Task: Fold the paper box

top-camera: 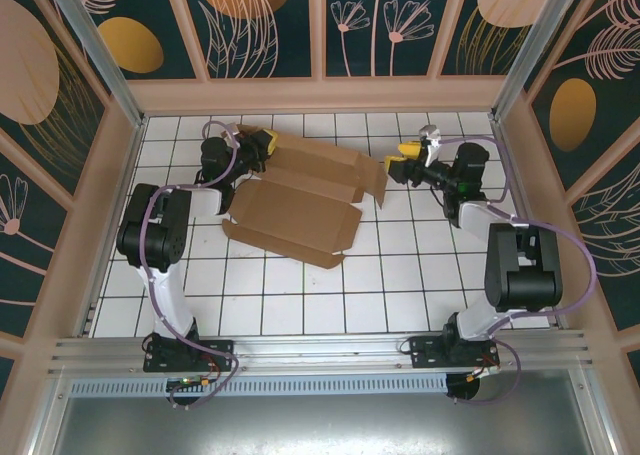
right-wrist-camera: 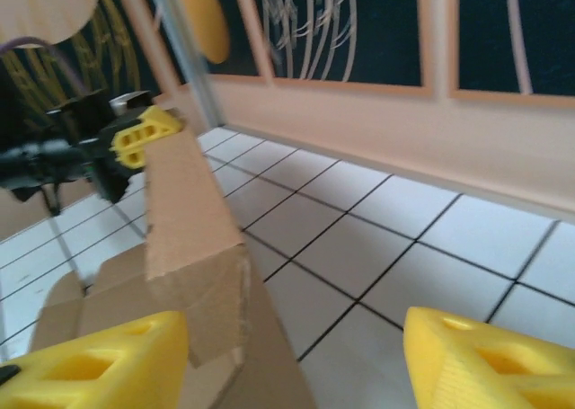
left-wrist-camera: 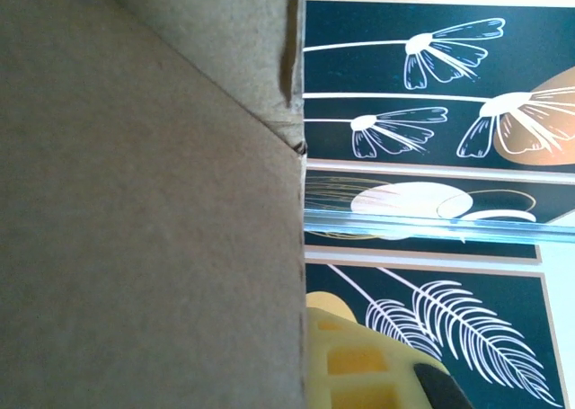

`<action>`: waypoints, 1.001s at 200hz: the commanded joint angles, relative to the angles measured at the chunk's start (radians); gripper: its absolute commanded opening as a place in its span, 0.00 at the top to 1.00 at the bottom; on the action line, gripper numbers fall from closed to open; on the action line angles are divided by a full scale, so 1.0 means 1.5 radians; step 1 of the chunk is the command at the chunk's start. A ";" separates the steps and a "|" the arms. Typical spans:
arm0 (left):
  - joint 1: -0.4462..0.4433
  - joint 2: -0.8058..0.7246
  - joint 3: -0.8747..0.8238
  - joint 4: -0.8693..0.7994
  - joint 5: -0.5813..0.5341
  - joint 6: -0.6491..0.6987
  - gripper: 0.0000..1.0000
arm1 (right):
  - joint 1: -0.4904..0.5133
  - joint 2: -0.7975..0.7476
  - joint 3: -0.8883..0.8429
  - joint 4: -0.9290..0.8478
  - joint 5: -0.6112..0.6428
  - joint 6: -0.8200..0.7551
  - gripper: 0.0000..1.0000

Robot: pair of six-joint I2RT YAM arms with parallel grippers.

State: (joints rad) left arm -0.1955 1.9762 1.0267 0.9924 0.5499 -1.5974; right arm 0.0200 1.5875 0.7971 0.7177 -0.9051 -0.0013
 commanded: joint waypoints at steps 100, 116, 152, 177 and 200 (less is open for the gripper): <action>0.000 0.019 0.039 -0.009 0.030 0.005 1.00 | 0.096 0.070 0.070 -0.312 0.111 -0.289 0.45; 0.001 0.020 0.036 -0.008 0.032 0.003 1.00 | 0.118 0.089 0.096 -0.336 0.122 -0.295 0.44; 0.001 0.020 0.035 -0.008 0.037 0.002 1.00 | 0.150 0.112 0.118 -0.344 0.166 -0.307 0.41; 0.006 0.027 0.037 -0.017 0.036 0.002 1.00 | 0.151 0.102 0.122 -0.345 0.165 -0.311 0.39; 0.011 0.040 0.052 -0.021 0.026 -0.016 1.00 | 0.146 0.106 0.153 -0.395 0.171 -0.311 0.39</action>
State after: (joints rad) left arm -0.1814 2.0056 1.0615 0.9573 0.5766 -1.5982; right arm 0.2287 1.7351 0.9668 0.2134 -0.6659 -0.4446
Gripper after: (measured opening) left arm 0.052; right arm 0.608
